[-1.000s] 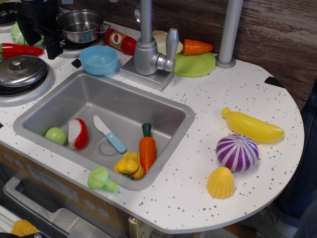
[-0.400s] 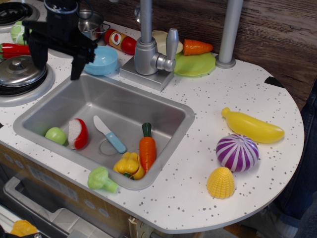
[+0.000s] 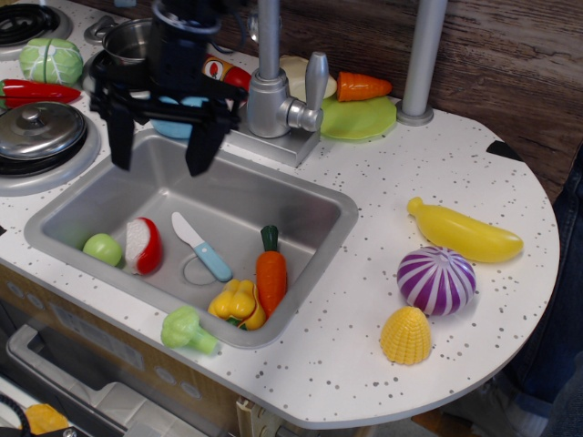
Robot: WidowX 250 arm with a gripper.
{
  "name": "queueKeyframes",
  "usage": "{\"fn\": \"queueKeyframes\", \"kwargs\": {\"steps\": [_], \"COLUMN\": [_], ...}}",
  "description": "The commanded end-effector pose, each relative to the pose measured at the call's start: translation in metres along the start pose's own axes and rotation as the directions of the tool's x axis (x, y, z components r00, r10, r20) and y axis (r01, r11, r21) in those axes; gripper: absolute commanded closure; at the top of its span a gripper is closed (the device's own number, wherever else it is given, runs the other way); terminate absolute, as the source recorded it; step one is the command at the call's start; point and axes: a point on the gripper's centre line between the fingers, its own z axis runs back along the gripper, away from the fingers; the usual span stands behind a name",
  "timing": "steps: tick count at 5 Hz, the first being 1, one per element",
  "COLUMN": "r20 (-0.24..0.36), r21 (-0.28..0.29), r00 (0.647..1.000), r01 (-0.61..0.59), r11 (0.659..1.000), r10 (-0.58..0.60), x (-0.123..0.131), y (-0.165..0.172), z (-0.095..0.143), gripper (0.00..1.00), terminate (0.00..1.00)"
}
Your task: Put broccoli in bowl
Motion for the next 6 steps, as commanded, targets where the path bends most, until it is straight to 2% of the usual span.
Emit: {"fn": "queueKeyframes", "kwargs": {"steps": [1,2,3,4,5,6], "r20": [0.003,-0.049,-0.078,-0.099,-0.094,-0.085], "r21": [-0.088,-0.154,-0.201,-0.247,-0.32,-0.366], "r00": [0.977,0.953,0.946,0.946,0.953,0.956], "r01": [-0.211,-0.303,-0.323,-0.324,-0.303,-0.291], "r11": [0.974,0.94,0.925,0.913,0.898,0.884], "r10": [0.212,0.299,0.314,0.309,0.289,0.279], "x": [-0.03,-0.062,-0.073,-0.078,-0.079,-0.081], "y": [0.006,0.001,-0.002,0.001,0.0,-0.003], "z": [0.001,-0.013,-0.023,-0.033,-0.045,-0.056], "gripper": [0.0,0.0,0.0,0.0,0.0,0.0], "terminate": [0.0,0.0,0.0,0.0,0.0,0.0]}}
